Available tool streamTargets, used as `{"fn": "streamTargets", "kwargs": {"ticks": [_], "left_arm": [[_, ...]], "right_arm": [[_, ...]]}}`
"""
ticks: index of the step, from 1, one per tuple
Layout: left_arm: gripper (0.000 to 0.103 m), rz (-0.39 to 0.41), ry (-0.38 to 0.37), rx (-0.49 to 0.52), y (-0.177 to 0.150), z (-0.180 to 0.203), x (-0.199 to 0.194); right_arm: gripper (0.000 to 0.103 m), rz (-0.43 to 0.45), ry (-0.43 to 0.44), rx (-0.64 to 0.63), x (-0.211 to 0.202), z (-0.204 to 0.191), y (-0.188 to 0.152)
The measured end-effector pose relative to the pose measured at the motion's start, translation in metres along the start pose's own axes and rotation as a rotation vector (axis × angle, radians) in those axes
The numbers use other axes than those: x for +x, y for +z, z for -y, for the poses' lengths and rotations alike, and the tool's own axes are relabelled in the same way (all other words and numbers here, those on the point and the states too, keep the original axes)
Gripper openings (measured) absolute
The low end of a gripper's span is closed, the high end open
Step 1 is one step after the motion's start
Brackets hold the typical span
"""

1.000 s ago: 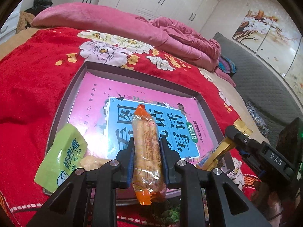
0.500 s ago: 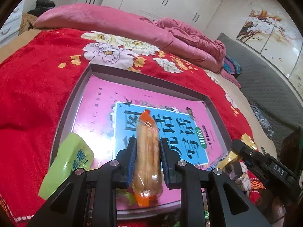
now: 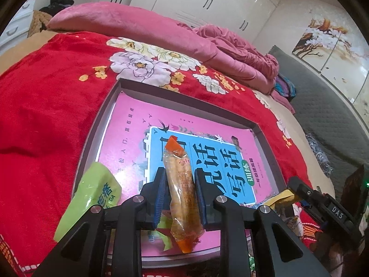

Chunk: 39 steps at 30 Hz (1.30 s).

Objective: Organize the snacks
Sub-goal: 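Lower both bags onto the book in the tray and open both grippers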

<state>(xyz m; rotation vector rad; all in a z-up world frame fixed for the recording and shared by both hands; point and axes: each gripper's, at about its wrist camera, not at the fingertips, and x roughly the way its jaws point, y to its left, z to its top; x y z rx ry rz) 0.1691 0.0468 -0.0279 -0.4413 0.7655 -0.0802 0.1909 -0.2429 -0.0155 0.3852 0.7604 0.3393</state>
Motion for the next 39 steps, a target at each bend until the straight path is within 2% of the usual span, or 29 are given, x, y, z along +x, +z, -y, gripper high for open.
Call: {"fn": "streamTargets", "kwargs": {"ticks": [11, 13, 25, 28, 39], "left_arm": [[0.041, 0.018, -0.018, -0.014, 0.001, -0.004, -0.013], [0.046, 0.021, -0.02, -0.016, 0.0, -0.005, -0.015], [0.067, 0.058, -0.025, -0.021, -0.001, -0.005, -0.034], [0.069, 0.066, -0.024, -0.01, -0.002, -0.003, -0.039], [0.074, 0.078, 0.0, 0.056, -0.01, 0.01, -0.052]], "right_arm": [[0.047, 0.025, -0.022, -0.026, -0.009, 0.003, 0.003], [0.048, 0.034, -0.026, -0.033, -0.011, 0.003, 0.004], [0.059, 0.101, -0.035, -0.107, -0.028, -0.009, 0.006], [0.065, 0.121, -0.024, -0.114, -0.034, -0.011, 0.007], [0.068, 0.144, -0.027, -0.143, -0.043, -0.016, 0.007]]}}
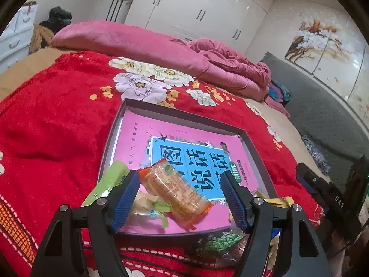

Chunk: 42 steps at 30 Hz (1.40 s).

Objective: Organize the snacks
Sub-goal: 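Lower both bags onto the book in the tray and open both grippers, then withdraw both grippers from the tray toward the snacks beside it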

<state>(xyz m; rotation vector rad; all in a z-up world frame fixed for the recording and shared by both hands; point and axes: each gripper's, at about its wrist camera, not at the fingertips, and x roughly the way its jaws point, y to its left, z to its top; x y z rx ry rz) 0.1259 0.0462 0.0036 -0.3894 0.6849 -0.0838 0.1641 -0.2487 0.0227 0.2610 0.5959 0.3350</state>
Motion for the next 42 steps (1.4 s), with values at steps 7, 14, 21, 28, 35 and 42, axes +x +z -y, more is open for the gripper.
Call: {"fn": "streamTargets", "kwargs": {"ticks": [7, 14, 21, 28, 35, 42], "left_arm": [[0.076, 0.0, 0.013, 0.034, -0.006, 0.007, -0.009], [0.078, -0.001, 0.023, 0.043, -0.01, 0.009, -0.016], [0.081, -0.012, 0.033, 0.071, -0.016, 0.013, -0.02], [0.081, -0.057, 0.029, 0.111, -0.024, 0.02, -0.02], [0.081, -0.08, 0.027, 0.088, -0.029, 0.017, -0.022], [0.081, -0.106, 0.026, 0.098, -0.037, 0.019, -0.025]], "right_arm": [[0.07, 0.005, 0.011, -0.03, -0.006, -0.007, -0.001], [0.077, 0.004, 0.026, -0.064, -0.013, -0.017, -0.004], [0.083, 0.004, 0.039, -0.092, -0.021, -0.025, -0.007], [0.084, 0.003, 0.047, -0.108, -0.031, -0.032, -0.012], [0.085, 0.0, 0.048, -0.11, -0.036, -0.034, -0.014], [0.085, -0.013, 0.048, -0.095, -0.043, -0.033, -0.02]]}}
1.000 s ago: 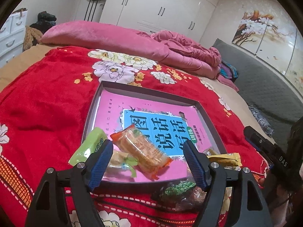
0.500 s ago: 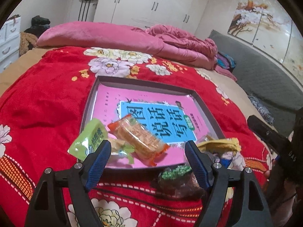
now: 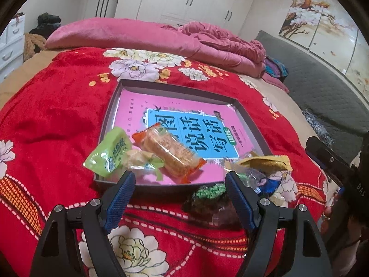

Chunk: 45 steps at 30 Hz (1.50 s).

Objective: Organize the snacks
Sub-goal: 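Withdraw both grippers from the tray toward the snacks beside it, then grasp the green-printed pea snack bag with the left gripper while the right gripper grasps the blue wrapped packet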

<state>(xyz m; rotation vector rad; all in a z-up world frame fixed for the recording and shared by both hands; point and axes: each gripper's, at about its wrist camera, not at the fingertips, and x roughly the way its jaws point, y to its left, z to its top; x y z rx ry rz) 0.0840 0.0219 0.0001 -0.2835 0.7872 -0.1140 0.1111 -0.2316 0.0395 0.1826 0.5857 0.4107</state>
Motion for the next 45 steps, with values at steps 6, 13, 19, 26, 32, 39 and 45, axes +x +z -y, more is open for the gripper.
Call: {"fn": "streamTargets", "kwargs": {"ticks": [6, 13, 19, 26, 32, 39, 45], "left_arm": [[0.081, -0.043, -0.006, 0.024, -0.01, 0.006, 0.0], [0.081, -0.091, -0.005, 0.057, -0.02, 0.015, 0.002], [0.081, -0.13, 0.001, 0.036, -0.028, 0.014, 0.003], [0.081, -0.146, 0.021, 0.01, -0.031, 0.009, 0.007], [0.081, -0.152, 0.01, -0.019, -0.029, 0.006, 0.012], [0.081, -0.154, 0.003, -0.023, -0.028, 0.006, 0.017], [0.081, -0.155, -0.012, -0.048, -0.026, 0.003, 0.02]], "right_arm": [[0.085, -0.041, 0.002, 0.014, -0.004, -0.001, -0.01], [0.085, -0.091, 0.01, 0.035, -0.008, 0.0, -0.022], [0.085, -0.114, 0.011, 0.028, -0.012, -0.003, -0.028], [0.085, -0.187, 0.011, 0.029, -0.002, -0.005, -0.038], [0.085, -0.257, -0.016, 0.023, 0.017, -0.005, -0.046], [0.085, -0.308, -0.075, -0.089, 0.035, -0.023, -0.054], [0.085, -0.318, -0.106, -0.138, 0.044, -0.028, -0.056]]}}
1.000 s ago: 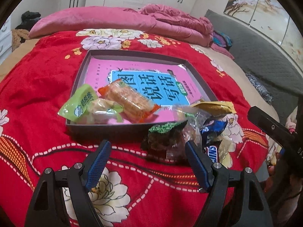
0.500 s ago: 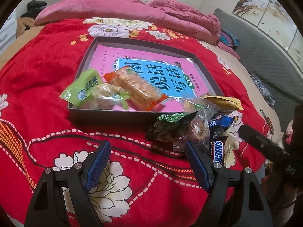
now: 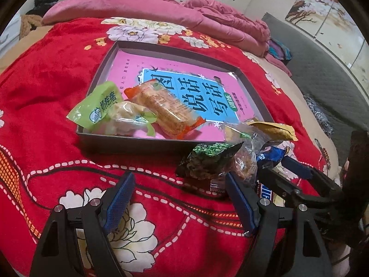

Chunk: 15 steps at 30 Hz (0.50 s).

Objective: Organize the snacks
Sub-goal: 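Grasp the green-printed pea snack bag with the left gripper while the right gripper grasps the blue wrapped packet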

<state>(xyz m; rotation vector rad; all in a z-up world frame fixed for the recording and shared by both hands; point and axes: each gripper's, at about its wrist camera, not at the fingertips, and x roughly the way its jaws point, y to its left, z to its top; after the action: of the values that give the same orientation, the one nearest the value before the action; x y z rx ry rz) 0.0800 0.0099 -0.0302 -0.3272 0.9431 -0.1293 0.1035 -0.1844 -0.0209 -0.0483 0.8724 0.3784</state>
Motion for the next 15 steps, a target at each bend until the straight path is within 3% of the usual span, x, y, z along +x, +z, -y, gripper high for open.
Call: {"fn": "streamTargets", "kwargs": {"ticks": [9, 15], "left_arm": [[0.081, -0.015, -0.021, -0.02, 0.002, 0.0, 0.008], [0.081, -0.014, -0.026, -0.022, 0.003, 0.003, 0.011]], "right_arm": [[0.084, -0.013, -0.04, -0.022, 0.015, -0.001, 0.004], [0.069, -0.017, -0.053, -0.052, 0.023, -0.007, 0.004]]}}
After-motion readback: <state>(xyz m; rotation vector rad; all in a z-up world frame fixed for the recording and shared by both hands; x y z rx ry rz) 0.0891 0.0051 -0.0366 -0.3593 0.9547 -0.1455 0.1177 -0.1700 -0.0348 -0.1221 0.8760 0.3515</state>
